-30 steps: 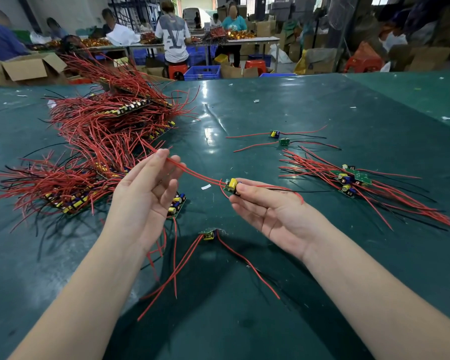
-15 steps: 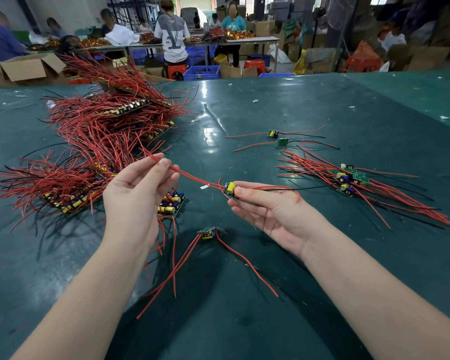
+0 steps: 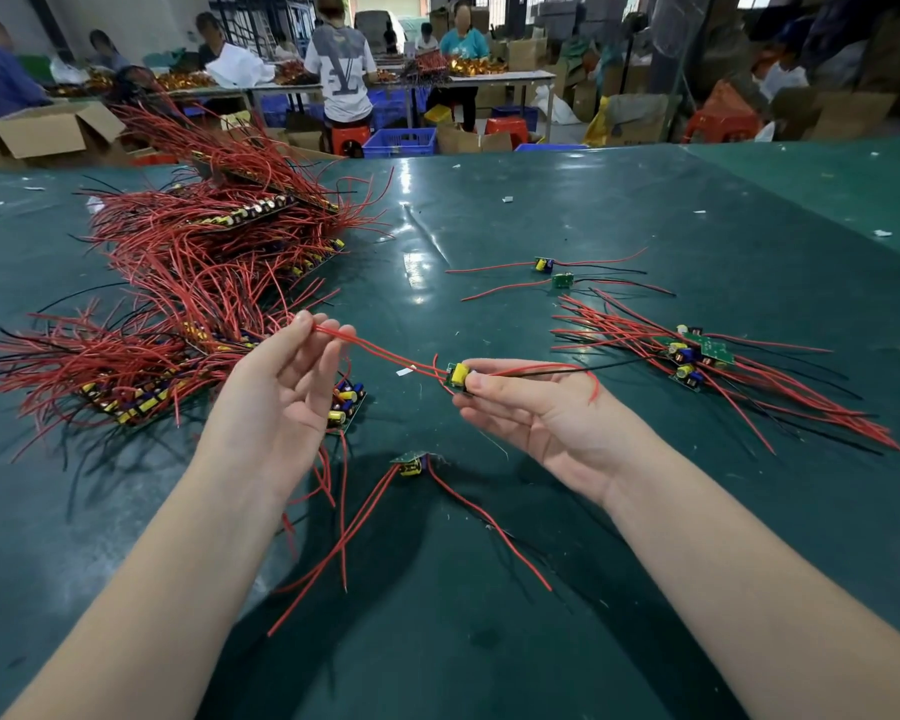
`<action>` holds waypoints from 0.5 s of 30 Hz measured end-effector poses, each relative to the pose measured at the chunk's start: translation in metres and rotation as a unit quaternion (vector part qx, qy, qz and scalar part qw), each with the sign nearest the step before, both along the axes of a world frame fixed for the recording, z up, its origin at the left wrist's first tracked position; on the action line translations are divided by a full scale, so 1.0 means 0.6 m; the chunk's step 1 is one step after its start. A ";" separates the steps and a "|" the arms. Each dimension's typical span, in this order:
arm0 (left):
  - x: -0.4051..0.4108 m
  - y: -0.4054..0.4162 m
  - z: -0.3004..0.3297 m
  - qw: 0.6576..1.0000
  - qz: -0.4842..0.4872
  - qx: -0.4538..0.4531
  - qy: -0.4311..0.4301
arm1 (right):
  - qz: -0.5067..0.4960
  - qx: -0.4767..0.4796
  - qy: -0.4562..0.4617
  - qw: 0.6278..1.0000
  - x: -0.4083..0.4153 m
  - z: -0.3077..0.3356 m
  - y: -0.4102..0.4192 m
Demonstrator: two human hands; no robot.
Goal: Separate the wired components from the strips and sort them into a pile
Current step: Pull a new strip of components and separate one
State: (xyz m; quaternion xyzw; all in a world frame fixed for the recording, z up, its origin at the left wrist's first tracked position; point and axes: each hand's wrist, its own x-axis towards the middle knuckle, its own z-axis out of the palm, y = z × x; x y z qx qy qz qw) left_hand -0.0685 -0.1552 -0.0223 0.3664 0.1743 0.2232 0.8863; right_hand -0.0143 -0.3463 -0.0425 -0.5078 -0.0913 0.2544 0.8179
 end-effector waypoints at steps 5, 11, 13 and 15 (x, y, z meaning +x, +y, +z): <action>-0.002 -0.005 0.007 0.994 -0.044 -0.099 0.007 | -0.013 -0.004 -0.020 1.000 0.001 0.000 0.001; 0.001 -0.003 -0.005 0.990 0.060 0.128 -0.004 | 0.011 0.037 -0.010 0.999 0.002 0.004 0.000; 0.002 -0.001 -0.011 0.968 0.098 0.232 -0.014 | 0.026 0.047 0.002 0.999 0.002 0.005 0.000; 0.003 0.001 -0.015 0.946 0.120 0.300 -0.018 | 0.038 0.056 0.014 0.998 0.000 0.006 0.000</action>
